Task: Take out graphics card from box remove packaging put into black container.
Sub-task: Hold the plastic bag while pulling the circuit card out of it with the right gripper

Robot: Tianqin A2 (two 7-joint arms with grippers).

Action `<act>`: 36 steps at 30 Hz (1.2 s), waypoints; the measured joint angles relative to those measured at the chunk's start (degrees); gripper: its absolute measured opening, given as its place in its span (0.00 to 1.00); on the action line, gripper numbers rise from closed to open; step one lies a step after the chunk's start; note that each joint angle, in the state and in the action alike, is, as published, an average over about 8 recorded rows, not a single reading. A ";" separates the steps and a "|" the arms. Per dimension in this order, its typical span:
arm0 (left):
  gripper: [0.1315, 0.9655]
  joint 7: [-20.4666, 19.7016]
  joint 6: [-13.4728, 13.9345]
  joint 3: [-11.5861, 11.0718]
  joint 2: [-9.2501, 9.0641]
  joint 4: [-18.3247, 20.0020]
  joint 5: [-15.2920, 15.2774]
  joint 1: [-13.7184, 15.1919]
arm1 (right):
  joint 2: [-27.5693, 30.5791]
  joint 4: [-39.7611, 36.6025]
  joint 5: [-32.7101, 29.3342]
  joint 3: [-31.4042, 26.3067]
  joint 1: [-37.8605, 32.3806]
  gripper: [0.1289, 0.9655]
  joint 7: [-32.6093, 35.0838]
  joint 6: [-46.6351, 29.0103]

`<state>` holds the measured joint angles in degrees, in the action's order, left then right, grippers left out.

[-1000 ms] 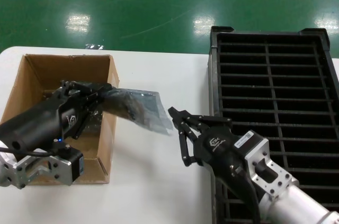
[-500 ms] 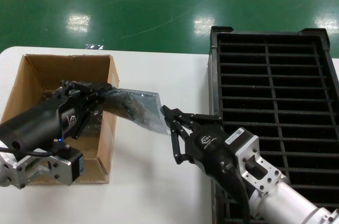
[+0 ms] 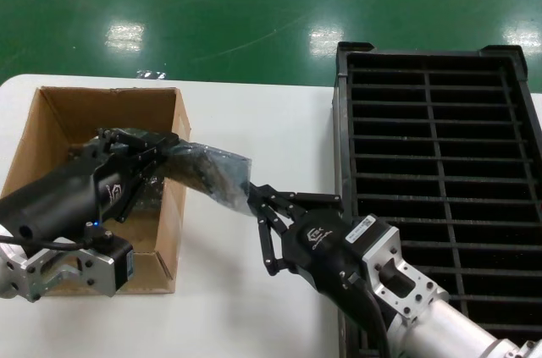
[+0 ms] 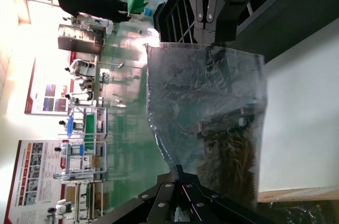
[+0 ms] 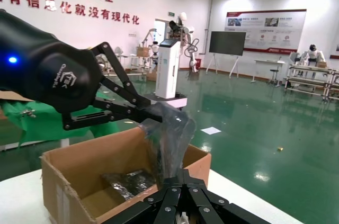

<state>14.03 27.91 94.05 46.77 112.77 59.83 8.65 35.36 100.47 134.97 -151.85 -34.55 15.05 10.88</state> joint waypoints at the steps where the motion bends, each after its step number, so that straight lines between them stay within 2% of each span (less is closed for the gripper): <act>1: 0.01 0.00 0.00 0.00 0.00 0.00 0.00 0.00 | 0.06 0.10 0.05 -0.22 -0.09 0.00 0.02 0.06; 17: 0.01 0.00 0.00 0.00 0.00 0.00 0.00 0.00 | 2.35 4.63 2.95 -4.49 -1.34 0.00 3.21 3.50; 36: 0.01 0.00 0.00 0.00 0.00 0.00 0.00 0.00 | 3.10 7.87 6.66 -5.78 -1.25 0.00 8.42 5.21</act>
<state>14.03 27.91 94.05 46.77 112.77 59.83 8.65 38.46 108.35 141.64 -157.63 -35.81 23.47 16.09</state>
